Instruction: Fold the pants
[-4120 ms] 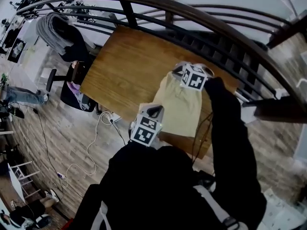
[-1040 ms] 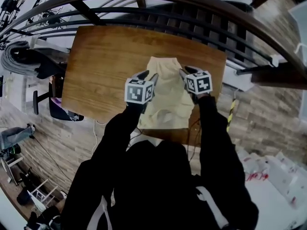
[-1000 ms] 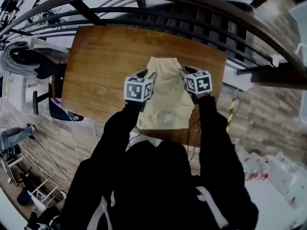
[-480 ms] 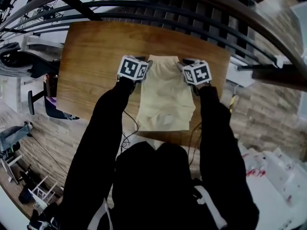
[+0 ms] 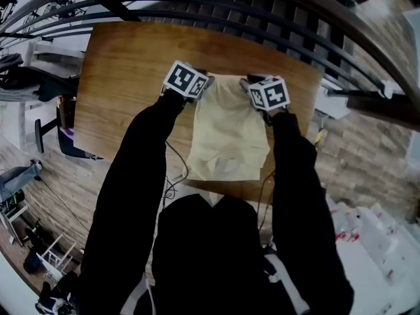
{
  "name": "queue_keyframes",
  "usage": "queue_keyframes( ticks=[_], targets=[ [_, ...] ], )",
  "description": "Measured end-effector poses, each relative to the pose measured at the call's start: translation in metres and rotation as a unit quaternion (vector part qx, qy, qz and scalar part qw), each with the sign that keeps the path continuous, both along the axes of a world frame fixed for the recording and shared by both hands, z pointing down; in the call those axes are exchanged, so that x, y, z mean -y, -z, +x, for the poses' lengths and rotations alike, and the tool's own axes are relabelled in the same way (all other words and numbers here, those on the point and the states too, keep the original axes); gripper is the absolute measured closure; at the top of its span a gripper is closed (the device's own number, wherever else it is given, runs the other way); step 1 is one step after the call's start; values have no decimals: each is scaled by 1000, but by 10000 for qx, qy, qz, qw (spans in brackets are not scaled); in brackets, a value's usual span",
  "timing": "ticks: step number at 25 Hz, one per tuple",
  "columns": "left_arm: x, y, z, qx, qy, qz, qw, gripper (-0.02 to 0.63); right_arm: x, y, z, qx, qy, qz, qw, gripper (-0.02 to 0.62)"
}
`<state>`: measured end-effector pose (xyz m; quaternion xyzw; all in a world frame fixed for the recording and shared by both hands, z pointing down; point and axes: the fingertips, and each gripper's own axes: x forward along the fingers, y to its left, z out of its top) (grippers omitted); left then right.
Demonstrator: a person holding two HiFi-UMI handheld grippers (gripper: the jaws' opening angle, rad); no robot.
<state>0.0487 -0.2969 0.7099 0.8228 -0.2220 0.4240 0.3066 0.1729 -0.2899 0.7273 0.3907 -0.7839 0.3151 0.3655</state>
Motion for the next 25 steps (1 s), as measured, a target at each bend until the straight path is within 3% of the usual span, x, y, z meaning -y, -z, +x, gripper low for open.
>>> queue_keyframes(
  ticks=[7,25],
  targets=[
    [7,-2,13,7,-162,-71,9998,548,7,0,8,49,147,-8,9999,566],
    [-45,69,0,157,-755,997,9920,554,-42,74,-11,-35,961,642,9933,566]
  ],
)
